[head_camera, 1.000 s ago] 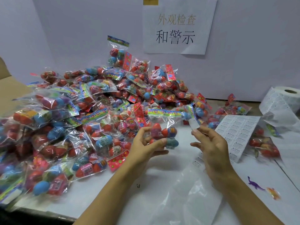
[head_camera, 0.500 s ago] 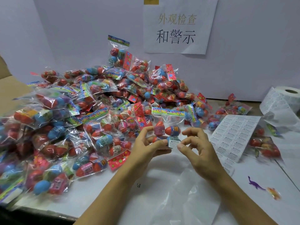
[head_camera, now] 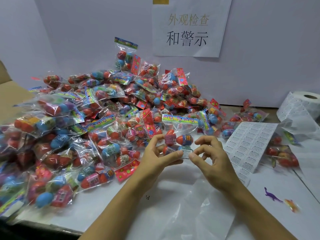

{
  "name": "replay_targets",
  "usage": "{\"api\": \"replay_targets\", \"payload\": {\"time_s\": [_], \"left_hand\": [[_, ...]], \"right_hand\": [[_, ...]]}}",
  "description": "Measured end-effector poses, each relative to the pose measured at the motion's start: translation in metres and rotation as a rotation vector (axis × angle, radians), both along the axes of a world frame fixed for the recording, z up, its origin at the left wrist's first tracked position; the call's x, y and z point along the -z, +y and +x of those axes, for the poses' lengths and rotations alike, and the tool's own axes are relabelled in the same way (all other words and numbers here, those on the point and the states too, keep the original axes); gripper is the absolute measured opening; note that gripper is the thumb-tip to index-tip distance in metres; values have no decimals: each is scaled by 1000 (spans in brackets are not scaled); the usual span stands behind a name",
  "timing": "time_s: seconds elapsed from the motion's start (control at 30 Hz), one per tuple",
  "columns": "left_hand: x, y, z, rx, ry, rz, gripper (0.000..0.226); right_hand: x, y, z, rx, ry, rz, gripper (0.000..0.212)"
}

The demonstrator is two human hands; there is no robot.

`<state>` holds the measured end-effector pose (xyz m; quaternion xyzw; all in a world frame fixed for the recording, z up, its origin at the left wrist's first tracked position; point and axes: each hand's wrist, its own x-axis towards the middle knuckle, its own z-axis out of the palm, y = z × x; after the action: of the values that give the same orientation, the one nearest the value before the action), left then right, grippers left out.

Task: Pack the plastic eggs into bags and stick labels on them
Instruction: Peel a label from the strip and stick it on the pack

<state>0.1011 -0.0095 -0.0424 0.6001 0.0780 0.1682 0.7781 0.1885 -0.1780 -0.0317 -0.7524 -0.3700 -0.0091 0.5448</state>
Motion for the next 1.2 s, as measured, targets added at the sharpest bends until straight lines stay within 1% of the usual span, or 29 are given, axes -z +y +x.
{"api": "replay_targets", "payload": {"time_s": [0.17,0.27,0.4,0.5,0.6,0.7,0.77,0.9,1.0,1.07,1.13,1.2], "left_hand": [[1,-1,0,-23,-11,6,62],[-1,-1,0,-40,-18,5,61],[-2,-3,-1,-58,-31,19,64],[-4,-4,-2,-76,-37,41,66],[-3,-4,-2,-91,-35,44,62],[-3,-2,-1,-111,-38,-11,63],[-3,-1,-1,-94,-41,-34,63],[-2,-3,0,-50,-33,-31,60],[-2,-4,-1,-34,-31,-12,62],[-2,-4,-1,-34,-25,-6,61],[-2,-4,-1,-36,-19,-5,57],[-2,-5,-1,-50,-14,-22,54]], "right_hand": [[0,0,1,0,-7,12,29],[1,1,-1,4,-11,35,21],[3,3,0,43,-30,39,20],[4,4,0,95,-62,47,15],[4,3,2,172,-87,93,27],[3,1,6,242,-28,162,35],[3,1,6,220,35,167,36],[6,6,1,122,102,104,40],[9,10,-2,102,111,71,48],[10,10,-3,98,111,64,51],[9,10,-4,92,127,70,47],[9,10,-3,82,151,74,36]]}}
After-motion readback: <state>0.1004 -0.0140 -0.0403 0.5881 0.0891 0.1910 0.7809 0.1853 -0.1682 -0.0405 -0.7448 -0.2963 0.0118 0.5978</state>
